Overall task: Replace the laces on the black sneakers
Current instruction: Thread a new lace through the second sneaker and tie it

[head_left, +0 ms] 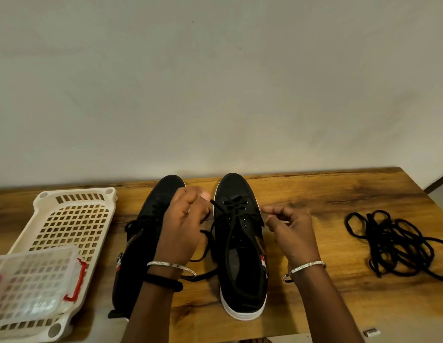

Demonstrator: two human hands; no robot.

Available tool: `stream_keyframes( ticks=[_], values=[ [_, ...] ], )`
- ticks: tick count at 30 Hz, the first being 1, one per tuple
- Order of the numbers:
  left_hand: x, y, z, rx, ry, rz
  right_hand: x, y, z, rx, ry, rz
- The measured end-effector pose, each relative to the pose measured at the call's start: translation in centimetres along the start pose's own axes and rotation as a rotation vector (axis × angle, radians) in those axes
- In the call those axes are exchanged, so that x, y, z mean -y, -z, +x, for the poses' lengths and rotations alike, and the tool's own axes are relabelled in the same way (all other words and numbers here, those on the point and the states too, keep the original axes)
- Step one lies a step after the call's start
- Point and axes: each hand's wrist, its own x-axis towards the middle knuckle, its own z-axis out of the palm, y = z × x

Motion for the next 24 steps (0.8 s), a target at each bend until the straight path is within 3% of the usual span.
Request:
stream_keyframes(
  ticks=[4, 6, 8, 11, 14, 16, 19, 24],
  values=[
    [-1.4, 0.5, 0.3, -0.125, 0.231, -0.630, 0.0, -0.1, 0.0, 0.078, -0.039, -0.022],
    [-1.6, 1.1, 0.2, -0.152, 0.287, -0.741, -0.4, -0.2, 0.1, 0.110, -0.070, -0.014],
    [-1.3, 1.2, 0.1, -0.173, 0.212, -0.450, -0.5, -0.3, 0.2, 0.114, -0.094, -0.006],
    [-0.1, 1.0, -0.3, -0.103, -0.066, 0.260, -0.4, -0.2, 0.2, 0.100, -0.093, 0.004],
    [1.3, 0.5, -0.8, 0.143, -0.126, 0.616, -0.3, -0.1, 0.1, 0.084, -0.070, 0.001],
    [1.5, 0.4, -1.0, 0.198, -0.112, 0.758, -0.3, -0.1, 0.1, 0.082, -0.060, 0.013],
    [1.7, 0.4, -0.7, 0.173, -0.148, 0.665, -0.2, 0.0, 0.1, 0.073, -0.049, 0.019],
    [0.7, 0.0, -0.4, 0.039, 0.004, 0.165, 0.6, -0.1, -0.3, 0.113, -0.013, 0.048]
  ],
)
